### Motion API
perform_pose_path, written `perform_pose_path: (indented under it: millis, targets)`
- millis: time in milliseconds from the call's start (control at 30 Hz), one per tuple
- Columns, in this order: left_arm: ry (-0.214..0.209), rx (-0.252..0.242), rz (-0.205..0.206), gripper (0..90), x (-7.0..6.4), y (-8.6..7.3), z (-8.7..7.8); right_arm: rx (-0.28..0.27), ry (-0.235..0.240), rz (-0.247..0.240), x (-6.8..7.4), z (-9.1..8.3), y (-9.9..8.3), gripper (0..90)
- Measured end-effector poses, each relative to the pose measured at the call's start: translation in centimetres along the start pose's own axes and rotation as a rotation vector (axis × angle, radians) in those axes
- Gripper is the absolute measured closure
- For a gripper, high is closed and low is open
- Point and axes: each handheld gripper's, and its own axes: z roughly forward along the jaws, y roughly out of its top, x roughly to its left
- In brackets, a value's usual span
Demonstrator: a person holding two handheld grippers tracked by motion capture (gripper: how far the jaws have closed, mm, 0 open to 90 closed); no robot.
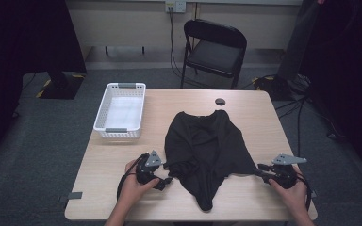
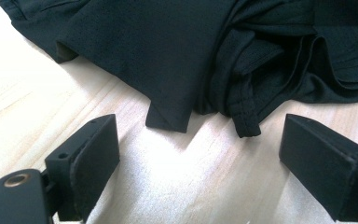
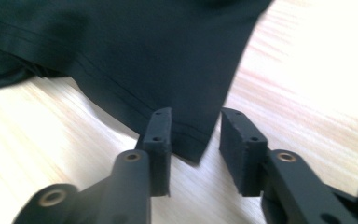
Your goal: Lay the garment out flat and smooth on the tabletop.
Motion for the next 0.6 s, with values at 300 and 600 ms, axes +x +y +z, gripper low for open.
perform_pose_path:
  millis: [300, 600]
  targets:
    - [0.000, 0.000, 0.001, 11.8, 0.0, 0.0, 0.0, 0.007, -0.001, -0.013, -0.3, 0.1, 0.2, 86.4]
    - [0.000, 0.000, 0.000, 11.8, 0.0, 0.0, 0.0, 0.004, 0.015, 0.018, -2.8, -1.2, 0.9, 87.2]
